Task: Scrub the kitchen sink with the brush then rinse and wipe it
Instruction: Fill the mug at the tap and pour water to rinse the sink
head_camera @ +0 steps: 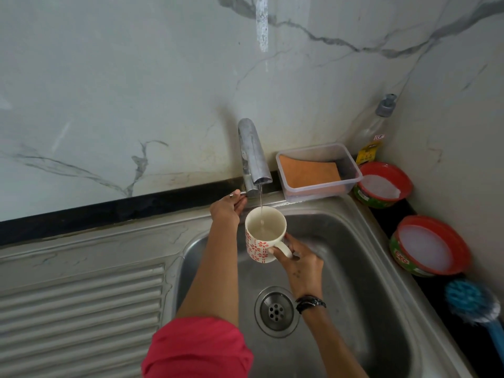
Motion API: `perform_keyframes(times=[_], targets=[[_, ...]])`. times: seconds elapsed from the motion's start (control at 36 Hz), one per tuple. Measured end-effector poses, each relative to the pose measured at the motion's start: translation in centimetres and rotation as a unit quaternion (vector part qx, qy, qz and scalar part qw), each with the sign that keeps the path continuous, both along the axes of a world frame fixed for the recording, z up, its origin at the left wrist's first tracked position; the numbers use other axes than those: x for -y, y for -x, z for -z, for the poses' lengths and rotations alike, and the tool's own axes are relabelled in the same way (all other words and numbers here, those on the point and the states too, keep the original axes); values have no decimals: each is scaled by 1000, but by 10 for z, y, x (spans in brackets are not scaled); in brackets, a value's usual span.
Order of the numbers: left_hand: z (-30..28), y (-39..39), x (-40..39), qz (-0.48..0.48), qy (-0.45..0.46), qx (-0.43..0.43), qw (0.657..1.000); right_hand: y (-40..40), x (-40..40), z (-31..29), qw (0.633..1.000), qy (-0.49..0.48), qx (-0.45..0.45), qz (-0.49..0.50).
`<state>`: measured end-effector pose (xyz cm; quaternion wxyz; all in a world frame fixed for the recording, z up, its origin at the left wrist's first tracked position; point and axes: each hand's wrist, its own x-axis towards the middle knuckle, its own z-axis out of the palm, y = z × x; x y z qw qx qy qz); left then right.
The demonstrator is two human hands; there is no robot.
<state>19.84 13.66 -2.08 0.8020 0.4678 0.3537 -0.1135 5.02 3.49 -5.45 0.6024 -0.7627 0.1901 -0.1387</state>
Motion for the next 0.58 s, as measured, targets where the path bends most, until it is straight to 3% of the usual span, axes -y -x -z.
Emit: perform_keyframes(times=[0.58], targets=[[3, -4, 0, 8, -41, -15, 999, -6, 5, -4, 1000, 1, 24, -5]])
